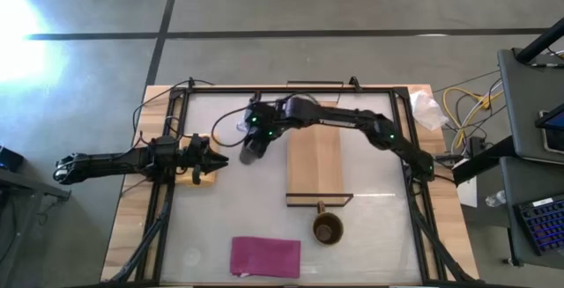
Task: Stack small to large cups/mugs on shelf
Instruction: Put the black cup on the shelf
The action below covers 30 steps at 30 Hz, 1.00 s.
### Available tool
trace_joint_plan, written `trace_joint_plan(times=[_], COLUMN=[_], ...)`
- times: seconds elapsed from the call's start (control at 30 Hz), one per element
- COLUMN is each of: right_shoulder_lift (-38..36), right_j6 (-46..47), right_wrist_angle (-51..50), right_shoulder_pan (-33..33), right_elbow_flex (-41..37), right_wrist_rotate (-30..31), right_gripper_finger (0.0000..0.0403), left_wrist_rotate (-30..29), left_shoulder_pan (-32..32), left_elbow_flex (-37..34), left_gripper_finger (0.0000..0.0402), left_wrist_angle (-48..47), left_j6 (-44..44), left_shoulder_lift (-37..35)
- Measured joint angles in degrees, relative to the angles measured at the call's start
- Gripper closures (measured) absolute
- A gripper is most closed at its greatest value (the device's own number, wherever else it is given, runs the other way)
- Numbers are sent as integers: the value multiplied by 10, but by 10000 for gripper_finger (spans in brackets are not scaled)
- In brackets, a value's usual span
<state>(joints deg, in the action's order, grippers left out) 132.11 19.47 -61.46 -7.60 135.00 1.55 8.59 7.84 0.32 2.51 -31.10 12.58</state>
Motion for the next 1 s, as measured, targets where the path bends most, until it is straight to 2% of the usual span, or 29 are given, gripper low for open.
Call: trace_joint_plan(times=[0.1,0.33,0.47,0.63,1.0], right_shoulder_lift=[-28,-89,-106,-111,-111], right_j6=[-5,15,34,31,5], right_wrist_angle=[-62,-201,-229,-242,-280], right_shoulder_pan=[1,-7,-35,-99,-218], right_elbow_flex=[0,0,-1,-2,-38], right_wrist_rotate=[37,166,164,103,84], right_gripper_finger=[394,394,394,394,394], left_wrist_rotate=[0,0,0,0,0], left_shoulder_pan=[0,0,0,0,0], left_elbow_flex=[0,0,0,0,0], left_gripper_finger=[312,312,312,312,312], left_wrist_angle=[0,0,0,0,0], left_j6=[0,0,0,0,0], left_shoulder_lift=[1,-1,-1,0,0])
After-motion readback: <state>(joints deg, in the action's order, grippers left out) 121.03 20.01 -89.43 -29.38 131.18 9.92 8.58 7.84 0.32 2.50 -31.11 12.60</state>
